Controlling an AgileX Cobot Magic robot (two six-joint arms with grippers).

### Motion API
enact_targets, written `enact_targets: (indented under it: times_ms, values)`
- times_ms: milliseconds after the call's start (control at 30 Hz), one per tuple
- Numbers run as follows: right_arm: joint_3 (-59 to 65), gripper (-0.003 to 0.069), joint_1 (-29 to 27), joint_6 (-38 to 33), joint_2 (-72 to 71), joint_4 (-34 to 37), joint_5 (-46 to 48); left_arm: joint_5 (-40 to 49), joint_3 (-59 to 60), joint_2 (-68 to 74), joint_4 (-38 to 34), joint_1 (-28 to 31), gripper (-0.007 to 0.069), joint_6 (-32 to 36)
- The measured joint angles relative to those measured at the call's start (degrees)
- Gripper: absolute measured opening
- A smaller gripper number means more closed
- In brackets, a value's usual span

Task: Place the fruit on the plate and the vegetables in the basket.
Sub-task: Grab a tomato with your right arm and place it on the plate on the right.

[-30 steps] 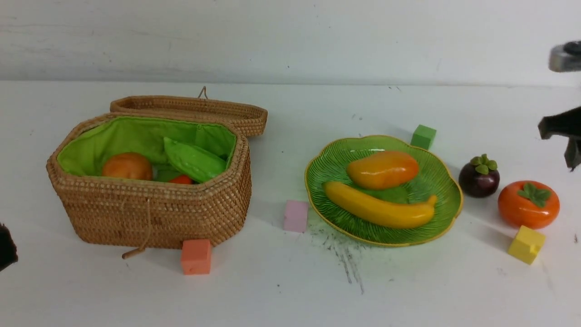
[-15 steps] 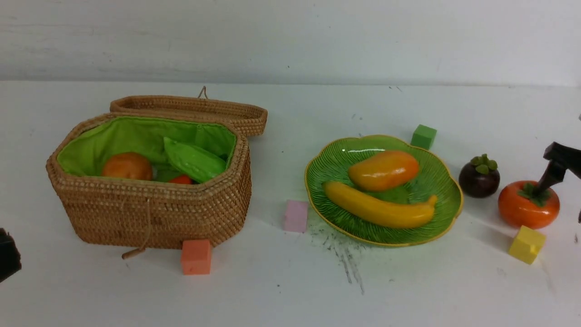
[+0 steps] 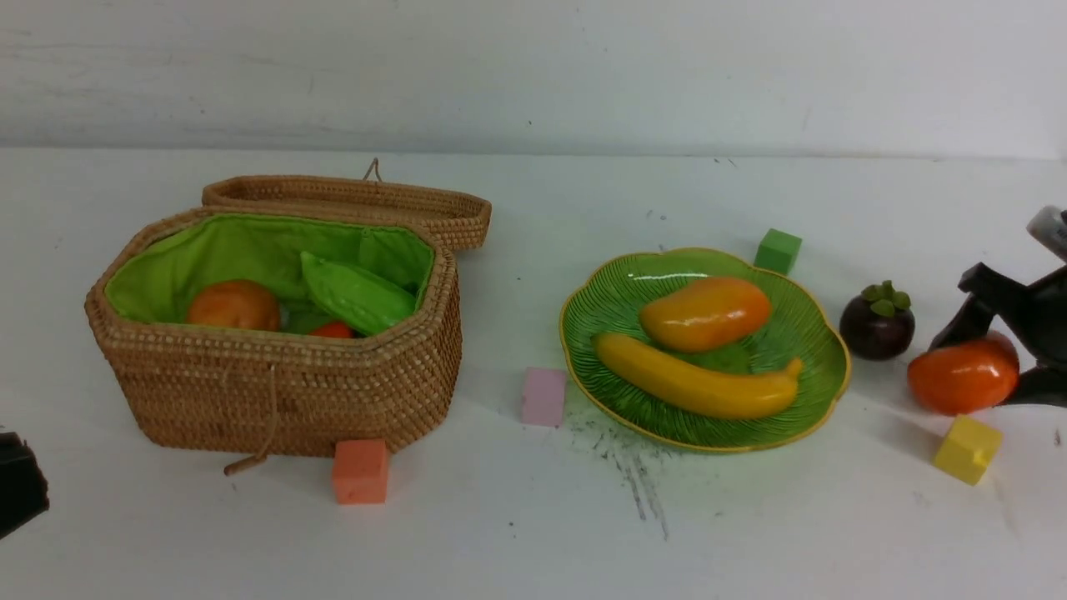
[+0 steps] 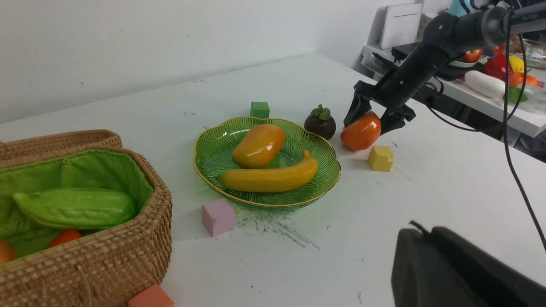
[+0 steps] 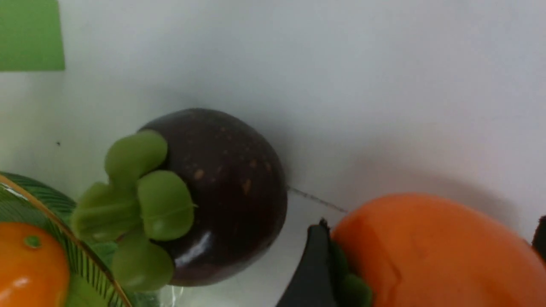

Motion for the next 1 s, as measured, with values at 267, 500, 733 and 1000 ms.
enact_targets:
  times_ms: [267,500,733,1000]
  values:
    - [0.0,0.0536,0.0,-3.6,0.1,0.4,0.9,0.0,0.0,0.0,-0.6,0.0,0.0015,0.0]
    - [-1.7,0.0536,0.0,-4.7,-3.5,-3.1,3.5,0.0,0.0,0.0,-0.7,0.0,0.0015,0.0]
    - [-4.6,0.0536,1.5,-4.7,-16.7,-3.9,8.2,0.4,0.0,0.0,-0.8,0.0,0.0015,0.0]
    - [-5.0,0.0536,13.6,-8.4,-23.2,-3.4,9.1,1.9,0.0,0.0,-0.8,0.0,0.0015,0.0]
